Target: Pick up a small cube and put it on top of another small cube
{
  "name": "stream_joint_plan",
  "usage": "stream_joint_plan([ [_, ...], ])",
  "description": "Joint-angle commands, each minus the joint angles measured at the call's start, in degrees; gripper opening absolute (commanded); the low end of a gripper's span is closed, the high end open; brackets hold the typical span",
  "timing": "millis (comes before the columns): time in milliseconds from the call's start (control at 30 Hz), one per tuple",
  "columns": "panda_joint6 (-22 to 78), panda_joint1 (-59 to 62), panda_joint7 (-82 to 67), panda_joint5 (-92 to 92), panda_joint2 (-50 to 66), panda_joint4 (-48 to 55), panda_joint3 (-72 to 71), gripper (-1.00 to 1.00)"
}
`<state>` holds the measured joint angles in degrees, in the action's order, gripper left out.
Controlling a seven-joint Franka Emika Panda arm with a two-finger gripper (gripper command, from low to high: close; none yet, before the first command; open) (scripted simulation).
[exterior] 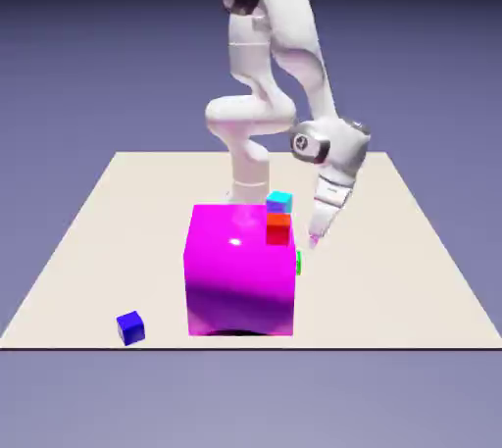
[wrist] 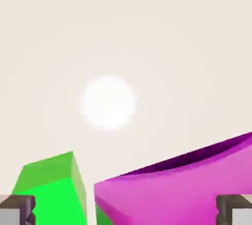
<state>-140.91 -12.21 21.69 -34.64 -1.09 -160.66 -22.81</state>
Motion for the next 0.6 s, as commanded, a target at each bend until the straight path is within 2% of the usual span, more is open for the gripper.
stream_joint_plan([
  [0,1.5,0.5,0.6,-1.9,1.7,-0.6,0.1,0.0],
  [100,1.7,0.9,1.2,-2.3,2.0,-0.9,0.4,0.0],
  [400,-4.7,0.1,15.9,-22.7,16.3,1.9,9.0,0.0],
  [433,-4.7,0.1,15.9,-22.7,16.3,1.9,9.0,-1.0],
  [567,-2.4,0.4,10.5,-15.3,11.1,0.9,5.9,-1.0],
])
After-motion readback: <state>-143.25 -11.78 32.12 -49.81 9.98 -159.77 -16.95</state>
